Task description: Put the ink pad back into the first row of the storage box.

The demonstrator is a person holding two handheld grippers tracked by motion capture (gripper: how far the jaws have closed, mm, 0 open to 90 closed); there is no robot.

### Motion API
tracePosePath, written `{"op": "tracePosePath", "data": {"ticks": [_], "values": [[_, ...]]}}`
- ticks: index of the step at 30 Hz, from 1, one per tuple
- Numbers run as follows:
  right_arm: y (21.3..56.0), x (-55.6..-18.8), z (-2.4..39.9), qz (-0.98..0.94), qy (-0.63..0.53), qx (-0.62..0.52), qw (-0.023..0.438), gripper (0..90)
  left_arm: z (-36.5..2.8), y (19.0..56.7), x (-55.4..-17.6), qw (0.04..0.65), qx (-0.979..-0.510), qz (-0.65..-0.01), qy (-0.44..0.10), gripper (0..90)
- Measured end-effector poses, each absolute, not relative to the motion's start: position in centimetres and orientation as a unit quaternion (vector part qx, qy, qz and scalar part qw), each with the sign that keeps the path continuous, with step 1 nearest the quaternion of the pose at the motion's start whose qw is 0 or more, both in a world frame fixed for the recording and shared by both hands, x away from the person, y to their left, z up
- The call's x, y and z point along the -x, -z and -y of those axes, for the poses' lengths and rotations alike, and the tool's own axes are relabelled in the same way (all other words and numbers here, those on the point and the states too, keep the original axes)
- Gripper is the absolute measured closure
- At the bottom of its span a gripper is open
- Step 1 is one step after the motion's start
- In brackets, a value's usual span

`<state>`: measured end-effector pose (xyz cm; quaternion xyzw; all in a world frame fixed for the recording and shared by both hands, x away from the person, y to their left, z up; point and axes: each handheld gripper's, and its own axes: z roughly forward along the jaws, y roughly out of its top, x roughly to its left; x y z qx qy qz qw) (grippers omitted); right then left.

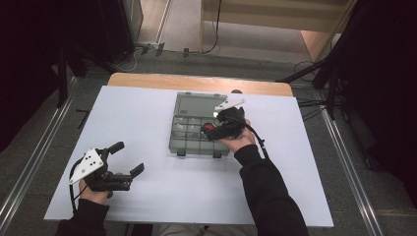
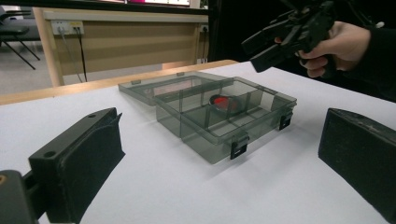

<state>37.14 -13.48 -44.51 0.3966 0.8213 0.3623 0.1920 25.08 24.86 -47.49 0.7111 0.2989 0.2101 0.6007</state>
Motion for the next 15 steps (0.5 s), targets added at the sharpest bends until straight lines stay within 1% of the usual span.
{"op": "tracePosePath", "data": {"ticks": [15], "values": [[43.2, -33.1, 16.9, -0.816, -0.378, -0.395, 0.185, 0.0, -24.8, 47.5, -25.1, 0.601, -0.711, -0.299, -0.211, 0.0]]}}
